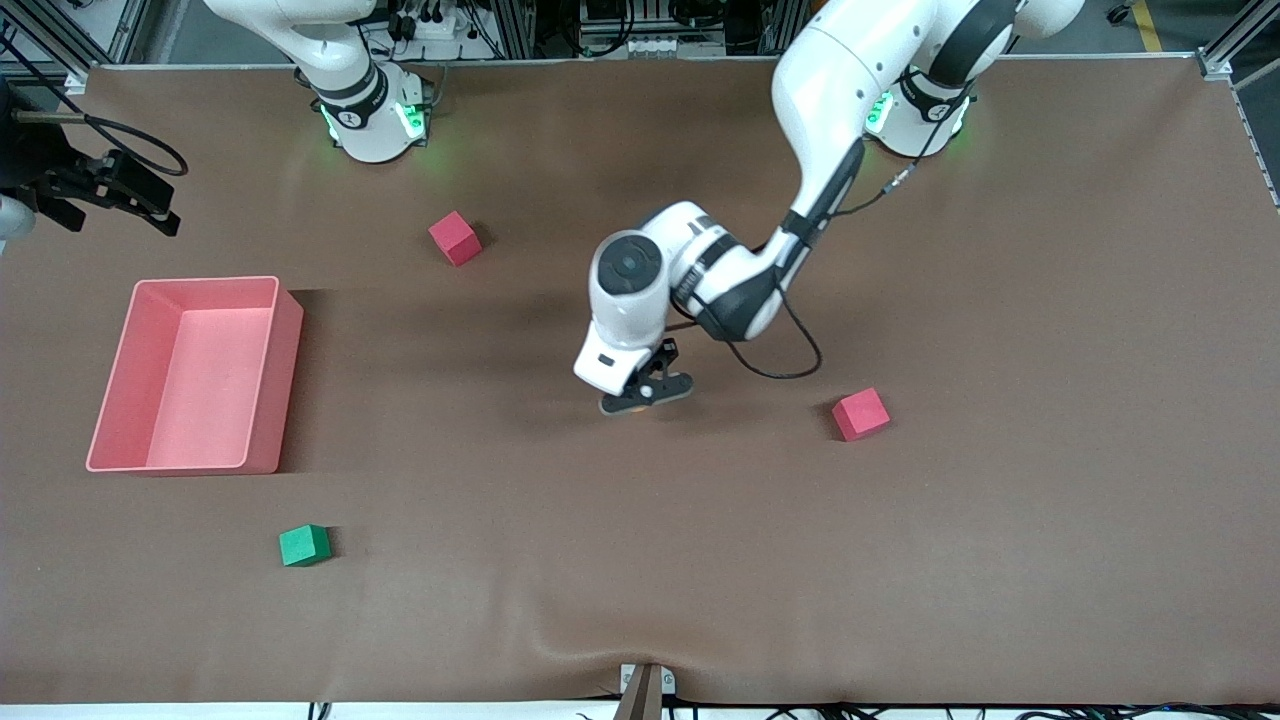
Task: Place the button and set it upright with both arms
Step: 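Lift the button with the left gripper and turn it cap up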
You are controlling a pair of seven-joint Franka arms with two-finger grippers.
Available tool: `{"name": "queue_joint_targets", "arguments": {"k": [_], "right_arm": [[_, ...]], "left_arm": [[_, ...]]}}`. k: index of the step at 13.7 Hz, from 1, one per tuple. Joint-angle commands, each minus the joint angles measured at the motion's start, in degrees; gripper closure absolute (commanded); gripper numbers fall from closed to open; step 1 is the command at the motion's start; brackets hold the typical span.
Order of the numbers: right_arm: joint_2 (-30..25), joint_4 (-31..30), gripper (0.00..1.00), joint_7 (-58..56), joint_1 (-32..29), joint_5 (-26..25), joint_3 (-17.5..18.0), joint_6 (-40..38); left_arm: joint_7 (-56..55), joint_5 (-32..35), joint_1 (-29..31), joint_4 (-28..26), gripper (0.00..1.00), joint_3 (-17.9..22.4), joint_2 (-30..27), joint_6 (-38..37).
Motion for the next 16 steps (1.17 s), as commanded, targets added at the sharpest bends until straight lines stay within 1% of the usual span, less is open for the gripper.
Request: {"name": "queue_joint_targets", "arguments": {"k": [1, 3, 5, 10, 11, 13, 15, 16], "right_arm": [[1.2, 1.8, 0.00, -0.5, -0.3, 0.2, 0.3, -0.5], [1.3, 1.8, 0.00, -0.5, -0.1, 0.2, 0.3, -0.5], [1.3, 1.8, 0.00, -0.5, -0.3, 0.2, 0.3, -0.5], [1.4, 1.8, 0.00, -0.5, -0.8, 0.1, 0.3, 0.5], [1.4, 1.8, 0.00, -0.5, -0.6, 0.2, 0.2, 0.5], [1.4, 1.8, 0.00, -0.5, -0.5, 0.2, 0.3, 0.5], [1.4, 1.8, 0.00, -0.5, -0.6, 0.2, 0.3, 0.9], [1.4, 1.8, 0.00, -0.5, -0.6, 0.2, 0.3, 0.9]], "left_arm": [[-8.4, 7.8, -2.5, -1.0, 1.00, 0.9, -0.9, 4.5], [-14.0, 11.5, -4.2, -1.3, 1.00, 0.9, -0.5, 8.8], [-20.4, 19.4, -5.8, -1.9, 1.00, 0.8, -0.1, 11.7], [-41.5, 43.4, -11.1, -3.1, 1.00, 0.7, 1.7, 12.1], [-45.4, 47.0, -11.9, -3.5, 1.00, 0.8, 2.2, 12.1], [-52.1, 56.3, -13.3, -3.5, 1.00, 0.8, 4.2, 11.9], [-58.1, 62.7, -14.0, -4.4, 1.00, 0.8, 4.9, 11.8], [-58.4, 64.4, -14.2, -5.2, 1.00, 0.8, 4.9, 11.5]]}}
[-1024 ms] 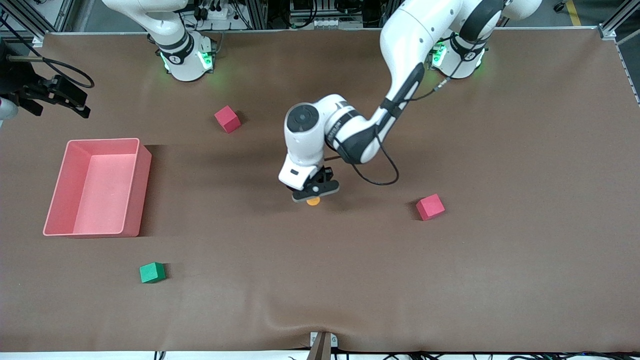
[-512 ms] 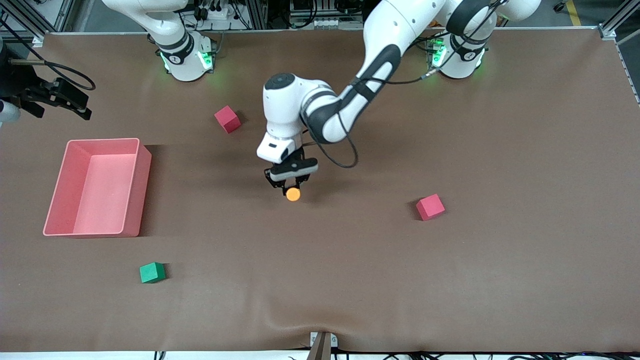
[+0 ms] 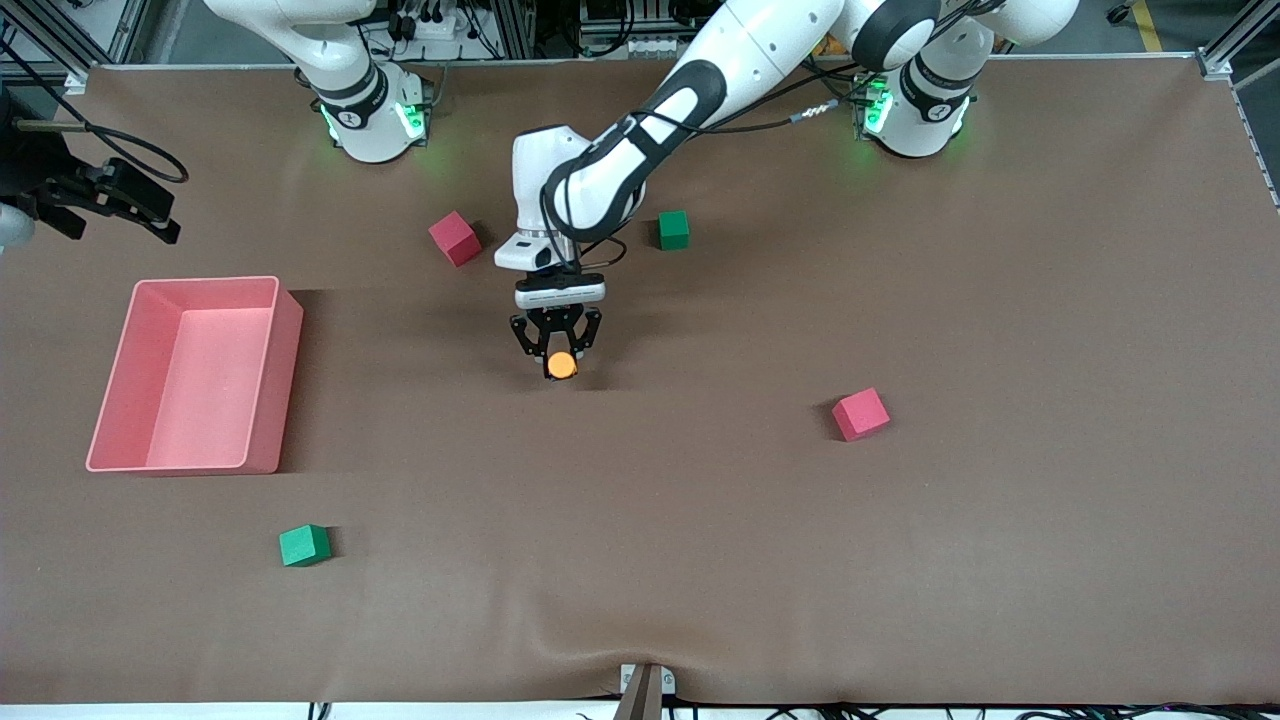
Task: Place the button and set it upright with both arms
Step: 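Lift the button with the left gripper and turn it cap up, then lower the button upright onto the table and open the left gripper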
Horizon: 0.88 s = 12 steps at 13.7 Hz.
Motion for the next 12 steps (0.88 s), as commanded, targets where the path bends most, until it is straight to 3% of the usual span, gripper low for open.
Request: {"name": "queue_joint_targets", "arguments": {"k": [1, 6, 9, 12], "right_arm": [[0.9, 1.7, 0.00, -0.5, -0.7, 0.2, 0.4, -0.3], [0.9, 1.7, 0.00, -0.5, -1.1, 0.2, 0.3, -0.2], [0.9, 1.7, 0.00, -0.5, -1.1, 0.2, 0.3, -0.2], [1.0, 1.7, 0.00, -0.5, -1.1, 0.3, 0.2, -0.2]], "left_arm": [[-3.4, 5.5, -0.9, -1.9, 1.00, 0.8, -0.2, -0.5], [-4.1, 12.4, -2.5, -2.9, 1.00, 0.9, 2.4, -6.9], [-11.8, 19.1, -3.4, -3.2, 1.00, 0.8, 4.1, -8.3], [-13.0, 19.9, -4.0, -3.8, 1.00, 0.9, 4.1, -9.0]]}}
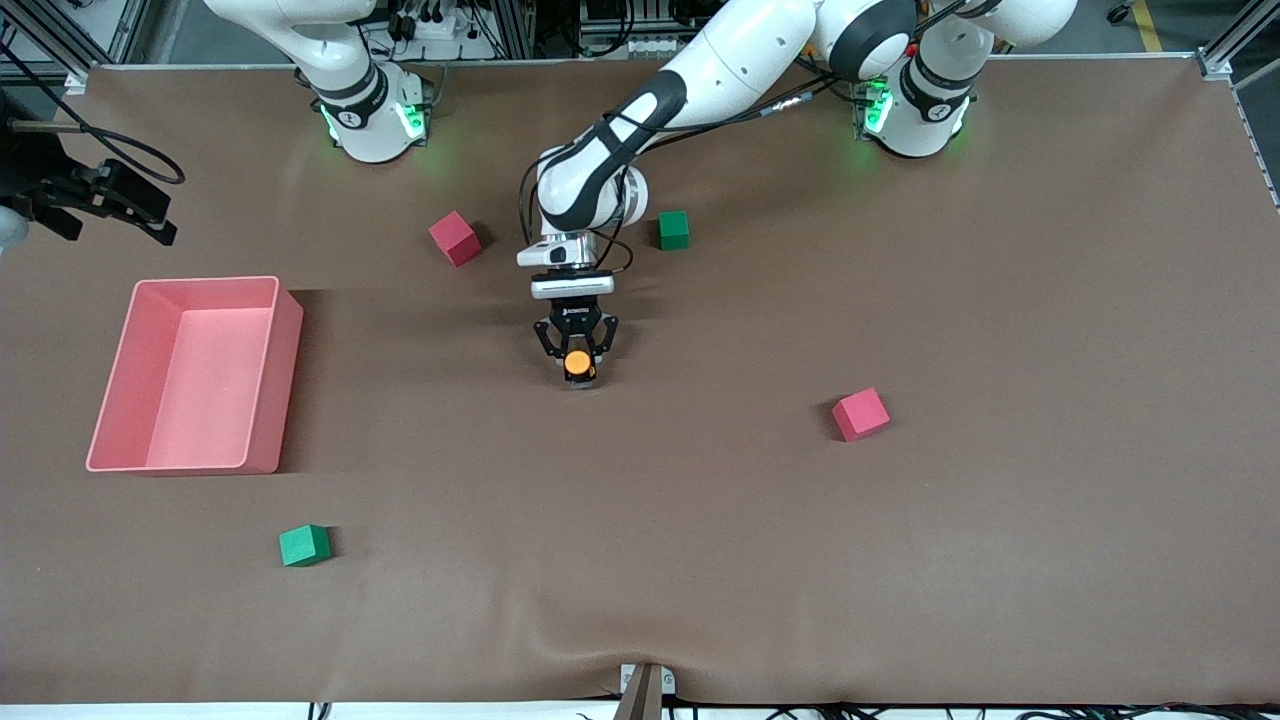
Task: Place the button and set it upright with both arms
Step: 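Lower the button upright onto the table and open the left gripper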
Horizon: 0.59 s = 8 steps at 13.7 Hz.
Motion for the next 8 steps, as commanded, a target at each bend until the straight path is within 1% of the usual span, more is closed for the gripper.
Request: {"name": "queue_joint_targets", "arguments": {"k": [1, 5, 8], "right_arm": [[1.0, 1.7, 0.00, -0.5, -1.1, 0.2, 0.5, -0.4], [1.0, 1.7, 0.00, -0.5, -1.1, 0.3, 0.5, -0.4], [1.0, 1.7, 0.00, -0.5, -1.1, 0.3, 0.4, -0.4]], "left_arm": [[-2.3, 2.2, -0.9, 0.3, 1.00, 0.4, -0.1, -1.4], [-2.3, 2.3, -1.7, -0.5, 1.00, 0.5, 1.5, -3.2], [-2.3, 2.3, -2.3, -0.5, 1.00, 0.5, 1.5, -4.8]]}}
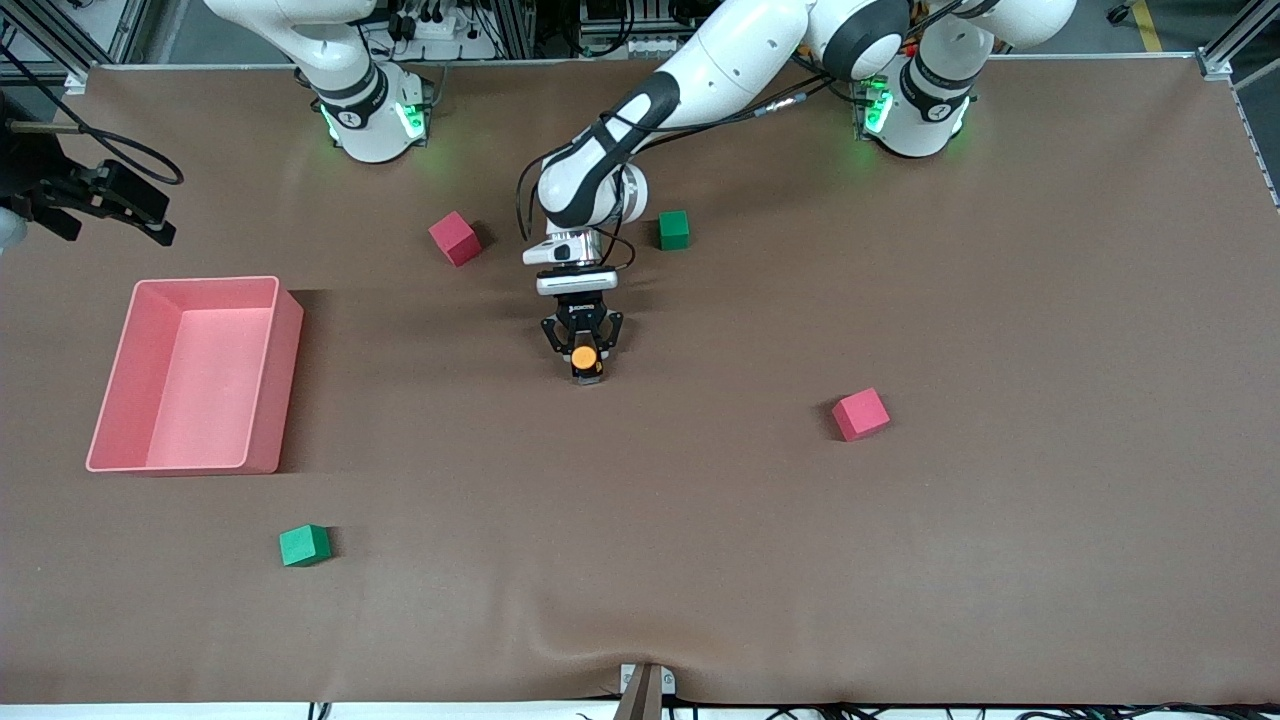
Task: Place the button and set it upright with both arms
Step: 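Lower the button upright onto the table and open the left gripper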
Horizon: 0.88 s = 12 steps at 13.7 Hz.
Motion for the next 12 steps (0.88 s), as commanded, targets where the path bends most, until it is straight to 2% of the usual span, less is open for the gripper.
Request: {"name": "queue_joint_targets", "arguments": {"k": [1, 2, 3, 7, 10, 12], "right_arm": [[0.9, 1.7, 0.00, -0.5, -1.1, 0.5, 0.5, -0.4], [0.9, 1.7, 0.00, -0.5, -1.1, 1.3, 0.5, -0.4], [0.9, 1.7, 0.00, -0.5, -1.2, 2.0, 0.2, -0.4], [0.8, 1.7, 0.00, -0.5, -1.2, 2.2, 0.1, -0.5], [0.8, 1.7, 0.00, -0.5, -1.2, 2.1, 0.1, -0.5], [0.9, 1.7, 0.00, -0.5, -1.2, 2.1, 0.1, -0.5]], "left_arm": [[-1.7, 1.6, -1.1, 0.6, 1.00, 0.4, 0.3, -2.4], [-1.6, 1.1, -1.1, 0.5, 1.00, 0.3, -0.1, -2.4], [-1.4, 1.2, -1.1, 0.4, 0.01, 0.4, 0.2, -2.4], [-1.1, -2.2, -1.2, 0.2, 0.00, -0.4, -0.6, -2.4], [4.2, -12.5, -1.4, 0.3, 0.00, -3.8, -2.5, -2.5], [9.8, -20.2, -1.7, 0.4, 0.00, -4.7, -4.2, -4.5]]}}
